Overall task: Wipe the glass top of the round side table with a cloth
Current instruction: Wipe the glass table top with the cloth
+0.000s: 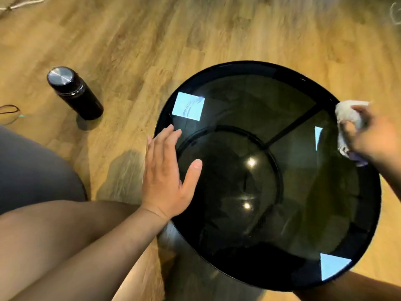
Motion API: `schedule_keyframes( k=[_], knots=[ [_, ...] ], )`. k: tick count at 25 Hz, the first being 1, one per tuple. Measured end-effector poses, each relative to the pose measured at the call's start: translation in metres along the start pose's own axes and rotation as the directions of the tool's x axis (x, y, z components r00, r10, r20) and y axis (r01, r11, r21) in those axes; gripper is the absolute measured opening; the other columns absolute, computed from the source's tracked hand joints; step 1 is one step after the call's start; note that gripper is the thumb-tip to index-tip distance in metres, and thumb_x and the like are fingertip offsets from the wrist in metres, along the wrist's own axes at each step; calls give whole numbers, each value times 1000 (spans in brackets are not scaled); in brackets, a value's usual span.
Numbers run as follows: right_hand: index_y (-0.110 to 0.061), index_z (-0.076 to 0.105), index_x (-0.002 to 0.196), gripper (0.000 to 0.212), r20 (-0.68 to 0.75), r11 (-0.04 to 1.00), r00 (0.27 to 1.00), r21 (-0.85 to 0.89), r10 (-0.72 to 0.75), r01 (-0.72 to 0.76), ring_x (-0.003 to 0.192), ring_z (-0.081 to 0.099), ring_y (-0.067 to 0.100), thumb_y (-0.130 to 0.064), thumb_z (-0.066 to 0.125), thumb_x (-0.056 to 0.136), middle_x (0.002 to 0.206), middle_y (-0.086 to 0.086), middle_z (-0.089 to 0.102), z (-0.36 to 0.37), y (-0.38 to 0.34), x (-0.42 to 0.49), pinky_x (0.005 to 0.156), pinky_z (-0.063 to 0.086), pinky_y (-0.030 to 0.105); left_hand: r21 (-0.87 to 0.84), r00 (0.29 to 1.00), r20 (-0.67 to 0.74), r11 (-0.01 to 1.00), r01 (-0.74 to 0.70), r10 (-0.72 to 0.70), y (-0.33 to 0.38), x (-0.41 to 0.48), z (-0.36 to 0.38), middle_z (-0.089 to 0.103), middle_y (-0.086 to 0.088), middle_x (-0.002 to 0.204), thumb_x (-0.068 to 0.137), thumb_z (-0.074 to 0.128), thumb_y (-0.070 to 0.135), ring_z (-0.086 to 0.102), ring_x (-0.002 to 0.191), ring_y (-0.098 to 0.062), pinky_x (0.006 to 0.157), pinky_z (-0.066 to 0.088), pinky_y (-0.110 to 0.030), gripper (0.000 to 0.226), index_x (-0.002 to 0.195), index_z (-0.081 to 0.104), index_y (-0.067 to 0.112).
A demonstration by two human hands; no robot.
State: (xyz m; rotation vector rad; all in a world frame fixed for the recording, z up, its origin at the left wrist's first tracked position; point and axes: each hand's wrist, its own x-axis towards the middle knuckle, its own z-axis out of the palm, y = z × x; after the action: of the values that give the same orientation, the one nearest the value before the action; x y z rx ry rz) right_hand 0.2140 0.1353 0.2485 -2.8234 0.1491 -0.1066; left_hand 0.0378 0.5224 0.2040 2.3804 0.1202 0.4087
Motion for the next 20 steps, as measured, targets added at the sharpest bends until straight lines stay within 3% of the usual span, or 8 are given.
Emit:
schedule_keyframes(
  k=[3, 6, 8, 11, 14, 17, 19, 20],
  knots=[
    [-19, 53, 134, 58, -45, 999, 998, 7, -39, 39, 116, 58, 41, -48, 43, 84, 126, 21, 63, 44, -58, 55, 103, 44, 49, -20, 1000, 7, 1000, -1, 1, -1, 1, 0, 38, -14, 152, 93, 41, 44, 28, 146, -25, 124, 2, -41, 62, 142, 37, 5],
    [-27, 56, 133, 53, -32, 980, 979, 4, -201, 201, 119, 55, 40, -50, 44, 87, 129, 18, 62, 89, -164, 65, 101, 42, 45, -31, 1000, -8, 999, -9, 8, -1, 2, 1, 36, -16, 154, 94, 41, 42, 27, 147, -26, 124, 1, -37, 64, 145, 34, 4],
    [-32, 58, 134, 51, 27, 940, 942, 79, -335, 332, 120, 56, 37, -50, 44, 88, 130, 15, 62, 102, -226, 29, 98, 43, 41, -32, 1000, -10, 999, -12, 12, 1, 2, 0, 33, -17, 155, 95, 40, 41, 25, 148, -27, 124, 2, -39, 64, 147, 31, 5],
    [-33, 64, 128, 44, 144, 819, 822, 283, -551, 499, 114, 59, 29, -45, 52, 88, 119, 9, 65, 108, -264, -67, 96, 43, 35, -94, 998, -55, 995, -27, 22, 3, 0, -2, 33, -19, 155, 95, 39, 37, 27, 147, -30, 123, 8, -49, 62, 147, 29, 4],
    [-25, 70, 116, 34, 180, 717, 714, 385, -677, 582, 93, 59, 25, -35, 58, 86, 104, 6, 66, 89, -234, -166, 83, 48, 33, -176, 992, -129, 984, -34, 11, 5, -6, -4, 41, -23, 147, 94, 39, 31, 38, 137, -38, 111, 24, -66, 57, 143, 33, 3],
    [-31, 63, 123, 37, 257, 722, 680, 353, -686, 595, 97, 54, 22, -39, 60, 86, 114, 4, 61, 59, -157, -232, 86, 48, 32, -90, 997, -8, 993, -73, 72, 12, -16, -3, 39, -19, 151, 93, 38, 35, 30, 145, -35, 115, 18, -64, 59, 143, 37, 4],
    [-32, 58, 126, 43, 226, 768, 738, 271, -636, 580, 98, 58, 30, -36, 63, 83, 116, 9, 62, 36, -93, -230, 87, 47, 36, 46, 983, 105, 986, -158, 153, 11, -17, -1, 37, -15, 155, 94, 37, 40, 25, 148, -31, 118, 11, -61, 60, 144, 40, 6],
    [-31, 58, 126, 45, 196, 839, 817, 180, -543, 514, 100, 59, 34, -39, 61, 82, 116, 11, 62, 24, -61, -215, 88, 47, 38, 99, 977, 139, 979, -176, 162, 10, -15, -1, 36, -14, 156, 95, 35, 42, 24, 149, -30, 119, 10, -59, 61, 144, 40, 8]
  ],
)
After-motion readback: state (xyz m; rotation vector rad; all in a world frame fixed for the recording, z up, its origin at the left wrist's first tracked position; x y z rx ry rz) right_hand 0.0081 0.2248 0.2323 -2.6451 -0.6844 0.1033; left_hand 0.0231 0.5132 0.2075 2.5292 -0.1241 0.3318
